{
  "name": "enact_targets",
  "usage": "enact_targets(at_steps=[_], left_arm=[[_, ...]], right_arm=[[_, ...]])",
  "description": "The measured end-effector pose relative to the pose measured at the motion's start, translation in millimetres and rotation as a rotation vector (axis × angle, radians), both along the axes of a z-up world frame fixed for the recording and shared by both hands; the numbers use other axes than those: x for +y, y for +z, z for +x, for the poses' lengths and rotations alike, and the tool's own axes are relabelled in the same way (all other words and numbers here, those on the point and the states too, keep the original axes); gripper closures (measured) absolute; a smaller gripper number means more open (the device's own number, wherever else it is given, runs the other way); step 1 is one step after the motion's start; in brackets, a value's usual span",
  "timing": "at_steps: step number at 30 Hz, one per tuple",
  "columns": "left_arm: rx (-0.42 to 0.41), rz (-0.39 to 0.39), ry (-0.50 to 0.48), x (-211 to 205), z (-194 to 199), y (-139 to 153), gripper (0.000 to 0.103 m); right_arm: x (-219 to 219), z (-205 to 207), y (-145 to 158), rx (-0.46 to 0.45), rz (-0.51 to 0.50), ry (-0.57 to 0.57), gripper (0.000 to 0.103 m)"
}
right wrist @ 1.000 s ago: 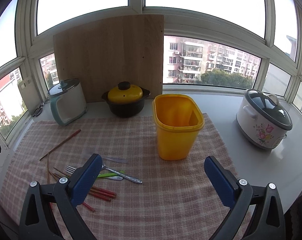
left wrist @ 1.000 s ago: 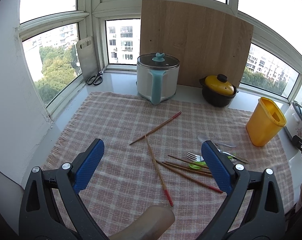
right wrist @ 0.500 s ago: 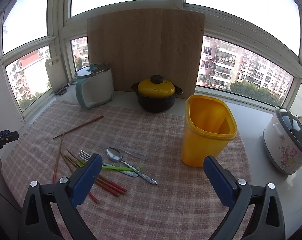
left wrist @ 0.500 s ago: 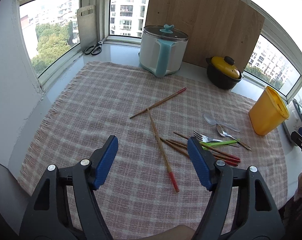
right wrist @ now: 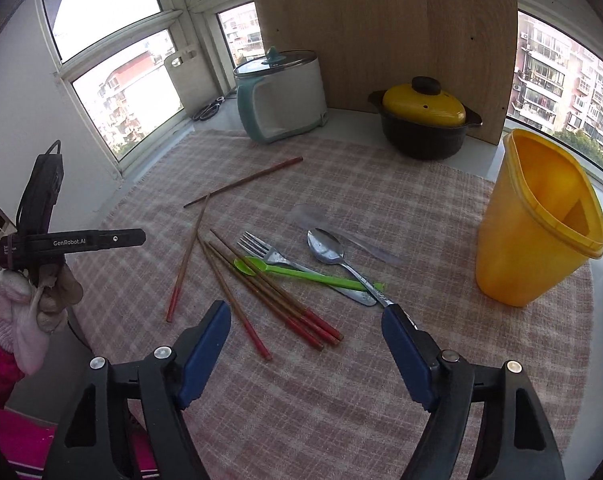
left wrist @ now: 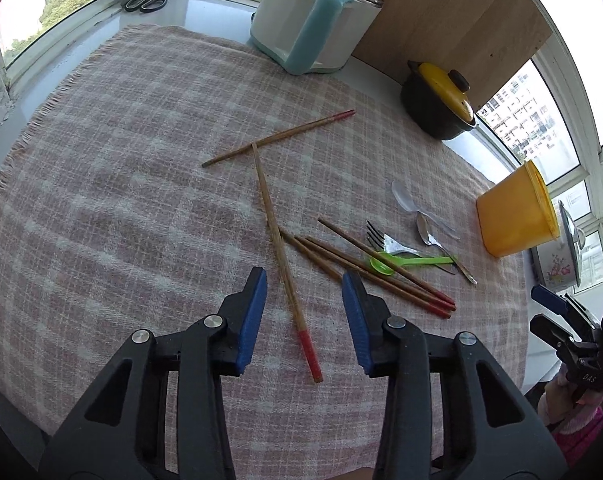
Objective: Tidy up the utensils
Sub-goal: 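Lower both tools toward the red-tipped wooden chopsticks on the cloth, then close the left tool on one red-tipped chopstick while the right tool grasps another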
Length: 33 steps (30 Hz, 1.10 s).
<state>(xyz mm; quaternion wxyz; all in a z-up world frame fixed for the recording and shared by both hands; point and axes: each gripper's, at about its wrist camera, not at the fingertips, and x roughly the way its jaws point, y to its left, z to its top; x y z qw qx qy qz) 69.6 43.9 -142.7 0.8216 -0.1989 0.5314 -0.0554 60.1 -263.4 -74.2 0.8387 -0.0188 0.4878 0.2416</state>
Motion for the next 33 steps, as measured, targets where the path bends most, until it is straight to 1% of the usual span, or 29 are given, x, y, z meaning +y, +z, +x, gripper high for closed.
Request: enact_targets(at_steps=[1, 3, 5, 8, 10, 11, 15, 18, 21, 22, 23, 26, 28, 31, 33], left_arm=[[0.012, 0.001, 0.005, 1, 5, -5, 0.065], [0.037, 0.008, 0.005, 2, 15, -15, 0.069], [0.063, 0.011, 0.01, 5, 24, -26, 0.072], [0.086, 0.027, 0.011, 5, 34, -37, 0.075], [0.107, 0.016, 0.001, 3, 37, -43, 0.076], [0.117, 0.013, -0.01, 1, 38, -46, 0.079], [0.142, 0.03, -0.043, -9, 37, -54, 0.08], [0.157, 0.053, -0.043, -13, 37, -61, 0.081], [0.149, 0.068, -0.048, -14, 37, -62, 0.085], [0.148, 0.072, -0.048, -15, 38, -64, 0.089], [0.148, 0.072, -0.047, -14, 37, -64, 0.091], [0.147, 0.066, -0.054, -9, 36, -64, 0.092], [0.145, 0.062, -0.056, -3, 33, -64, 0.092], [0.149, 0.033, -0.043, 2, 33, -65, 0.092], [0.147, 0.033, -0.042, 2, 34, -65, 0.092]], right_arm=[[3, 1, -3, 0.012, -0.001, 0.009, 0.032], [8, 1, -9, 0.033, -0.001, 0.024, 0.034], [13, 3, -14, 0.054, 0.001, 0.039, 0.041], [21, 5, -21, 0.084, 0.012, 0.063, 0.049], [25, 7, -24, 0.108, 0.022, 0.085, 0.054], [28, 8, -26, 0.117, 0.022, 0.096, 0.056], [40, 13, -37, 0.153, 0.014, 0.131, 0.06], [51, 18, -44, 0.182, 0.007, 0.163, 0.062], [66, 21, -49, 0.2, -0.009, 0.219, 0.064], [71, 22, -51, 0.203, -0.019, 0.237, 0.064], [75, 23, -53, 0.207, -0.03, 0.252, 0.065], [88, 30, -62, 0.234, -0.046, 0.287, 0.069], [95, 35, -69, 0.256, -0.058, 0.308, 0.071], [108, 39, -79, 0.285, -0.087, 0.342, 0.074], [116, 42, -84, 0.295, -0.111, 0.357, 0.076]])
